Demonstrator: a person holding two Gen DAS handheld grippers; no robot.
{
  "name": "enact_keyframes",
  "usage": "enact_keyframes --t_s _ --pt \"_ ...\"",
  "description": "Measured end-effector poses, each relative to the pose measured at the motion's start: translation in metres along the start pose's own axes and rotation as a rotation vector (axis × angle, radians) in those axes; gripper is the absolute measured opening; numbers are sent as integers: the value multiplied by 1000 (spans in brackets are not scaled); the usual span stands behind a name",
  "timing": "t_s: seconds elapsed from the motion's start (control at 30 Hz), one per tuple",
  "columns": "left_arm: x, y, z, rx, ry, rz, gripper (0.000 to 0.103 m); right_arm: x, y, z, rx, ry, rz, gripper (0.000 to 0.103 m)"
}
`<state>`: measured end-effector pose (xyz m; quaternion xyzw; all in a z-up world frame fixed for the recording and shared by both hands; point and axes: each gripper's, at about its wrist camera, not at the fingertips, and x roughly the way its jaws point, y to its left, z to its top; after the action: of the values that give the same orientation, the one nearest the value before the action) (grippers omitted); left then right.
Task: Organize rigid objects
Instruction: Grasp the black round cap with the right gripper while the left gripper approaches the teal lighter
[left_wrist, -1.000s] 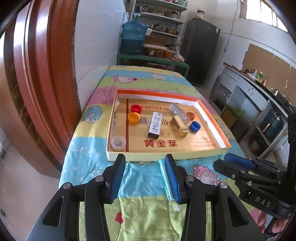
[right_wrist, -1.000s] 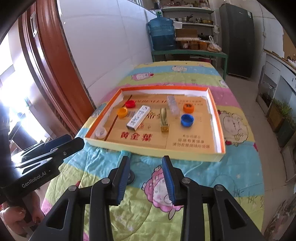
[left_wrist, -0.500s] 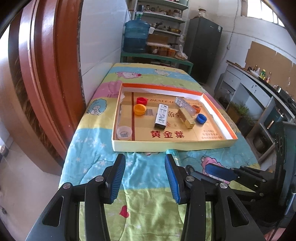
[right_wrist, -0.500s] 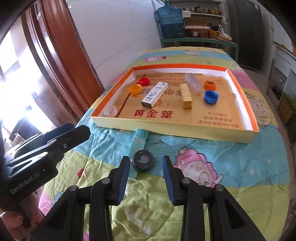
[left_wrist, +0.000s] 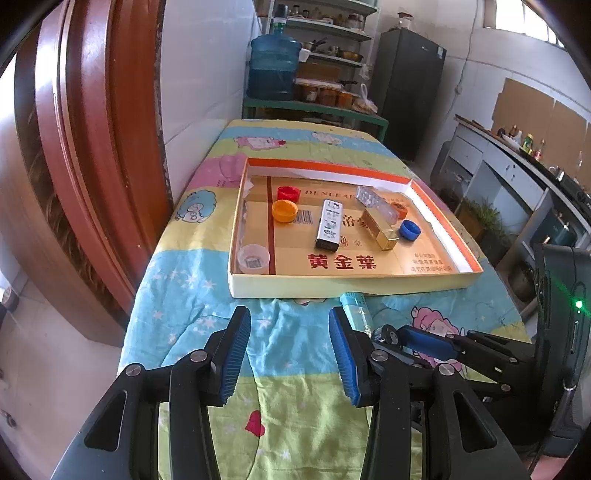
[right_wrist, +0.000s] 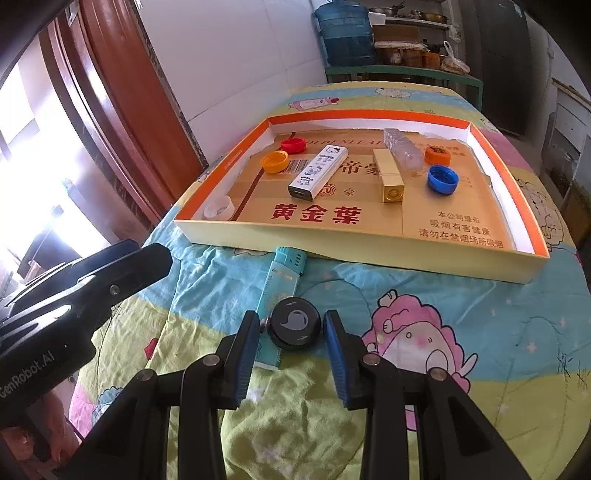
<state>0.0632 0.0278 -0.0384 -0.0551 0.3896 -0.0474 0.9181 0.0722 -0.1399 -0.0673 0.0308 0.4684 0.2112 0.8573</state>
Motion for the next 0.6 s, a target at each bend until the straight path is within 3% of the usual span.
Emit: enact_keyframes --t_s 0.2,0.6 --pt "4 -1 0 3 9 0 45 1 -1 1 -3 4 20 31" --pt "12 -13 -1 24 29 -14 45 -16 -10 -3 -3 -40 -28 31"
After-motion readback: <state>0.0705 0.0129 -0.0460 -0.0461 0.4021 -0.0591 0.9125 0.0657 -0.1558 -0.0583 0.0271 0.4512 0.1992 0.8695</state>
